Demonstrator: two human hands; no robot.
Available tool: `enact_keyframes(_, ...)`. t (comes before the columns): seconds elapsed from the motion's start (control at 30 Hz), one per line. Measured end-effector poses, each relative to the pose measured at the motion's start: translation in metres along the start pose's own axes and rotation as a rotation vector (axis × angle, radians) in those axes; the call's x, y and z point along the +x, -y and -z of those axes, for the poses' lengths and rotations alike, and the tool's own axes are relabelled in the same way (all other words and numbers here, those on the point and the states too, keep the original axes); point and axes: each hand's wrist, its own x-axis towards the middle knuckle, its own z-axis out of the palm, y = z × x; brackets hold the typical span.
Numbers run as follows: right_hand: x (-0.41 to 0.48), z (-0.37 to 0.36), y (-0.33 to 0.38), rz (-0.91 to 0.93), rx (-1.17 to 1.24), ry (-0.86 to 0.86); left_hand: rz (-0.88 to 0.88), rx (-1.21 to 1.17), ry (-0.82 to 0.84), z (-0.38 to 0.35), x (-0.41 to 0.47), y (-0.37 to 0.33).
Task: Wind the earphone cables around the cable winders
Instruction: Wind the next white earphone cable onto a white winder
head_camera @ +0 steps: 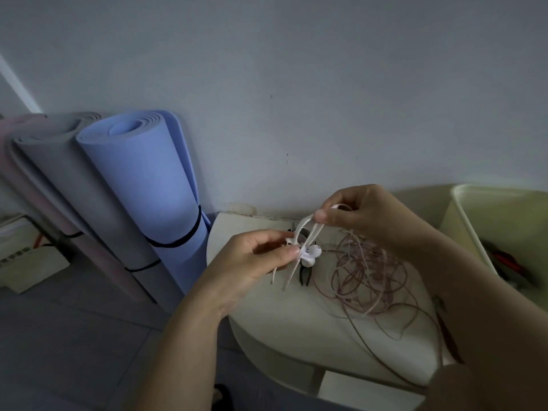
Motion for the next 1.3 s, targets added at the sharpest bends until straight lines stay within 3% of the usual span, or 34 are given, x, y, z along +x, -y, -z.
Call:
enact_keyframes(0.23, 0.012, -0.019, -0.025, -0.080, 0.601, 0.286, -0.014, -0.277, 0.140, -0.004, -0.001, -0.004)
enact_keyframes(0.3, 0.014, -0.032, -0.027, -0.118, 0.671, 0.303, -0.038, -0.357, 0.132, -0.007, 0.001, -0.006)
enact_keyframes(0.4, 0.013, -0.052, -0.024, -0.243, 0.722, 0.196, -0.063, -0.488, 0.014, -0.010, 0.003, -0.008)
enact_keyframes(0.57, 0.014, -0.069, -0.025, -0.252, 0.322, 0.061, -0.094, -0.598, -0.219, -0.001, 0.006, -0.009)
enact_keyframes(0.7, 0.008, -0.071, -0.015, -0.054, -0.082, 0.039, -0.023, -0.508, -0.393, 0.006, 0.008, -0.001)
enact_keyframes(0.97, -0.001, -0.071, -0.009, -0.002, -0.167, 0.175, 0.066, -0.562, -0.528, 0.008, 0.010, 0.001)
enact_keyframes(1.1, -0.005, -0.071, 0.001, 0.104, -0.314, 0.200, 0.010, -0.296, -0.571, 0.005, 0.013, 0.007)
enact_keyframes(1.2, -0.004, -0.067, 0.003, 0.204, -0.451, 0.052, -0.035, 0.004, -0.546, -0.001, 0.013, 0.007)
enact_keyframes(1.3, -0.001, -0.053, 0.004, 0.194, -0.468, -0.100, -0.027, 0.156, -0.467, -0.003, 0.011, 0.006)
